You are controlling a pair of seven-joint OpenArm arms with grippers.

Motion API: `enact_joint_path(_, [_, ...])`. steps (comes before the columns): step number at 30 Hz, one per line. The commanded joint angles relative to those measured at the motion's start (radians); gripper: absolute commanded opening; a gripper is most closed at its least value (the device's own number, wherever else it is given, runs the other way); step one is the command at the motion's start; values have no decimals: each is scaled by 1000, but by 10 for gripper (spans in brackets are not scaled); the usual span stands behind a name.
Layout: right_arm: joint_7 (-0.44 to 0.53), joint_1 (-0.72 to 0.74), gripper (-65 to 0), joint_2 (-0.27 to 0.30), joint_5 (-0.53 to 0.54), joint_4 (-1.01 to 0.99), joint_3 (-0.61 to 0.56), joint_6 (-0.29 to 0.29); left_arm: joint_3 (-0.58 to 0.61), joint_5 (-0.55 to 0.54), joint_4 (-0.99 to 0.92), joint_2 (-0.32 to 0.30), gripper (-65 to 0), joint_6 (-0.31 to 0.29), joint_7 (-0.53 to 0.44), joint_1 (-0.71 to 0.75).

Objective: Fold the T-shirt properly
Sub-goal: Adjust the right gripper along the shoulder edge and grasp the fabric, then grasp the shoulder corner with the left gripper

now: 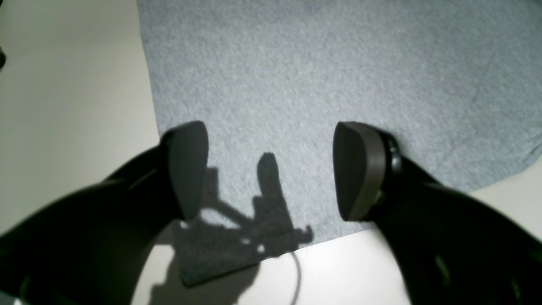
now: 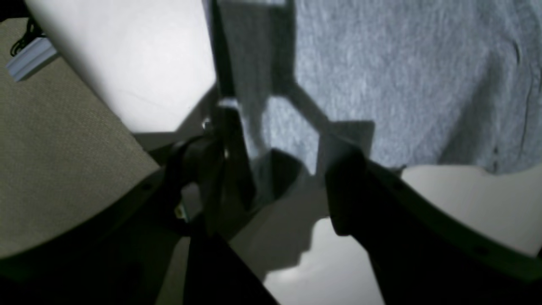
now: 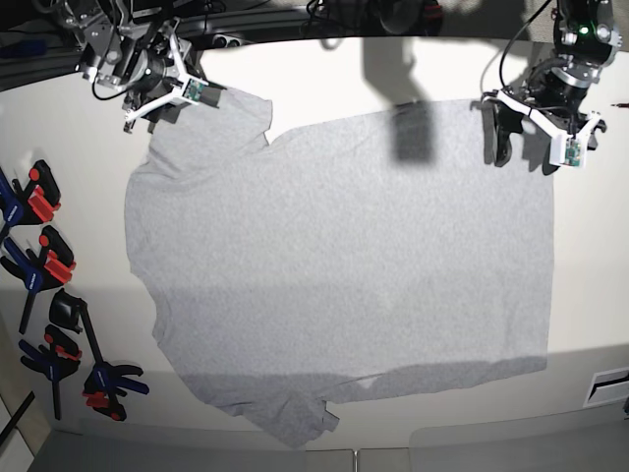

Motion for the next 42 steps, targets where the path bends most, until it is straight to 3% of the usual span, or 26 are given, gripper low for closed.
enact_joint_path(1, [-15,-3,-295,5,-58,-24,-6,-13,-6,-2,17,-11,-229,0,-28,0])
enact_joint_path(5, [5,-3,-330,5,-62,-40,-6,-16,-6,-2,17,-11,-229,0,-27,0])
enact_joint_path(9, [21,-4,-510,5,-59,-49,-6,-74,-6,-2,23,-11,-229,0,0,0])
enact_joint_path(13, [30,-3,-650,5,-59,-49,-6,-138,-6,-2,33,-11,-229,0,2,0])
enact_joint_path(18, [32,-3,-650,4,-60,-48,-6,-180,-6,2,33,-12,-229,-4,18,0])
enact_joint_path(22, [32,-3,-650,5,-60,-36,-6,-254,-6,140,30,-19,-229,-217,47,-15])
enact_joint_path(24, [32,-3,-650,5,-60,-23,-6,-279,-6,213,27,-41,-229,-278,51,-28])
enact_joint_path(28, [21,-3,-650,5,-59,-2,-6,-294,-5,235,8,-130,-236,-330,67,-27])
enact_joint_path(32, [21,-3,-650,5,-59,5,-6,-294,-4,231,-125,-150,-308,-333,78,-27])
enact_joint_path(36, [20,-3,-650,5,-59,5,-6,-294,-3,232,-253,-150,-316,-453,115,-27])
enact_joint_path(38, [22,-3,-650,5,-59,5,-6,-295,-3,232,-286,-151,-316,-488,86,-24])
enact_joint_path(42, [24,-3,-650,5,-59,5,-6,-301,5,296,-344,-153,-316,-559,-61,-24])
